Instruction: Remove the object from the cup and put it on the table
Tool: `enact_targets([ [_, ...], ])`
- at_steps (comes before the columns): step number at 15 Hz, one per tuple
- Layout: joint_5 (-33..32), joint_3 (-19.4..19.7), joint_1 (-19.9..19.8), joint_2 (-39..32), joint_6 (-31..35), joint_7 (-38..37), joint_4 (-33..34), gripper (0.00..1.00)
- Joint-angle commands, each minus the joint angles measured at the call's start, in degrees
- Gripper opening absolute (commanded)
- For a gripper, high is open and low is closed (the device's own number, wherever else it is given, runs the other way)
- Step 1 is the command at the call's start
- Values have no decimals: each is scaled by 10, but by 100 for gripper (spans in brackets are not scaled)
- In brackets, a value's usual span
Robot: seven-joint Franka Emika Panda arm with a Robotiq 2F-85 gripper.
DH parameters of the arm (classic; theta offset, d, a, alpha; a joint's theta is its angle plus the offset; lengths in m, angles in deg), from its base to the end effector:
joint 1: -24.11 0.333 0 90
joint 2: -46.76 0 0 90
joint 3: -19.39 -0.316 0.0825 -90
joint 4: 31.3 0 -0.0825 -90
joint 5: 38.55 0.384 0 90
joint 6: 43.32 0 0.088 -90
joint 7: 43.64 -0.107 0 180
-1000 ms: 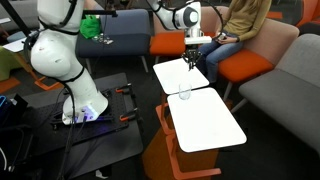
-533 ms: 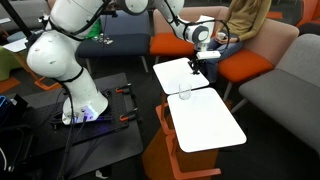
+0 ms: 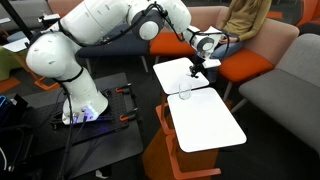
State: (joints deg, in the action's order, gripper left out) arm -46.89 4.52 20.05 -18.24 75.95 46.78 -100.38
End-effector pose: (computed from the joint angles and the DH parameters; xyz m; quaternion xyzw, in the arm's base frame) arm 0.7133 0.0838 0.0733 -0.6416 -0.7560 0.0434 0.1222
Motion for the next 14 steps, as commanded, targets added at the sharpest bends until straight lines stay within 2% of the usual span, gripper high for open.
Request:
enact_targets([
  [1, 16, 1, 20, -59, -62, 59, 91, 3],
  [4, 16, 5, 32, -92, -75, 95, 131, 3],
  [5, 13, 7, 35, -100, -79, 110, 141, 37],
  [6, 10, 10, 39, -107, -82, 120, 151, 38],
  [8, 5, 21, 48, -114, -90, 126, 166, 51],
  [10, 1, 31, 57, -111, -93, 130, 170, 67],
  [14, -4, 28, 66, -69, -113, 73, 137, 97],
])
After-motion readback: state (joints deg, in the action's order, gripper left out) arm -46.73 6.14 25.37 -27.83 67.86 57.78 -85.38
